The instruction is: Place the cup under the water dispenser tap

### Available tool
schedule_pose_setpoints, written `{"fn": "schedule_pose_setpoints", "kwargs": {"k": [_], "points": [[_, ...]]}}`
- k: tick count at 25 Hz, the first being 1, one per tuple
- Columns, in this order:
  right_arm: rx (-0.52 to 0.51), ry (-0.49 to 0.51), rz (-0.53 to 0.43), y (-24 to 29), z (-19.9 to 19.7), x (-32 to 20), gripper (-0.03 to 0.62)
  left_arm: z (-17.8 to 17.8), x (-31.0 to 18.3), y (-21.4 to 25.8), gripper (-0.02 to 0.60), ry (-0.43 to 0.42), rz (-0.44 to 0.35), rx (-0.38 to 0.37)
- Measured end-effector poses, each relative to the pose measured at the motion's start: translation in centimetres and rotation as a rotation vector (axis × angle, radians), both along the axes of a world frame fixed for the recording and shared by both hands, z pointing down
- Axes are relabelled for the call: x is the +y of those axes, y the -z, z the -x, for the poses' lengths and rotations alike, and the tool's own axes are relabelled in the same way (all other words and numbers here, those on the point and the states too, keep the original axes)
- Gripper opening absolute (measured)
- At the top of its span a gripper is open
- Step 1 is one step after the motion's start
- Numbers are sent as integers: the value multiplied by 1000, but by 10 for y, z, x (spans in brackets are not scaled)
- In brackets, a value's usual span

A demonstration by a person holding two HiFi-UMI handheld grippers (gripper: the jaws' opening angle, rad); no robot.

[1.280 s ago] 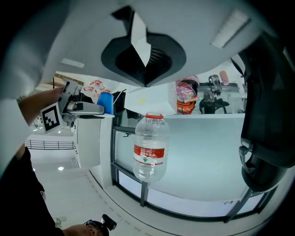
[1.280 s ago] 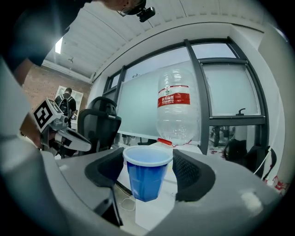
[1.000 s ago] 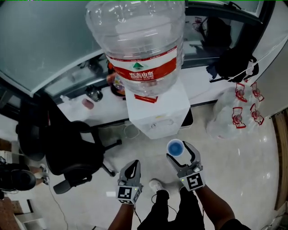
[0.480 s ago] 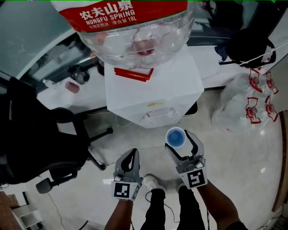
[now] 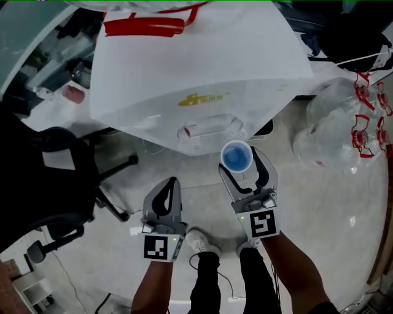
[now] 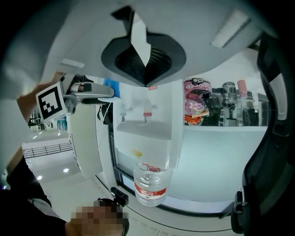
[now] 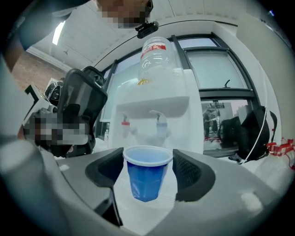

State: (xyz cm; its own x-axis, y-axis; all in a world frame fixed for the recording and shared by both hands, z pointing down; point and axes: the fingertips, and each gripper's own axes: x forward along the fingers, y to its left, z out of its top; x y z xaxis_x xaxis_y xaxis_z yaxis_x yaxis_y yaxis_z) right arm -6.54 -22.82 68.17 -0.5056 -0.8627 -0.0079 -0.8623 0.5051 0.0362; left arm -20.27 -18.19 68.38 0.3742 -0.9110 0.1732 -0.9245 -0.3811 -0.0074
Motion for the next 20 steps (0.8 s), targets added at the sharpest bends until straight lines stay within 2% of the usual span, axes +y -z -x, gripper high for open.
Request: {"fn": "schedule_pose_setpoints", "kwargs": {"k": [4, 7, 15, 20], "points": [[19, -29, 11, -28, -3, -18, 331, -3, -3, -14, 15, -8, 5, -20], [38, -34, 18, -43, -3, -30, 331, -7, -4, -15, 15, -9, -6, -4], [60, -66, 45, -66, -7, -55, 331, -9, -7, -26, 17, -17, -6, -21], [57, -30, 42, -75, 1, -58, 332, -10, -7, -34, 17, -18, 9, -25]]}}
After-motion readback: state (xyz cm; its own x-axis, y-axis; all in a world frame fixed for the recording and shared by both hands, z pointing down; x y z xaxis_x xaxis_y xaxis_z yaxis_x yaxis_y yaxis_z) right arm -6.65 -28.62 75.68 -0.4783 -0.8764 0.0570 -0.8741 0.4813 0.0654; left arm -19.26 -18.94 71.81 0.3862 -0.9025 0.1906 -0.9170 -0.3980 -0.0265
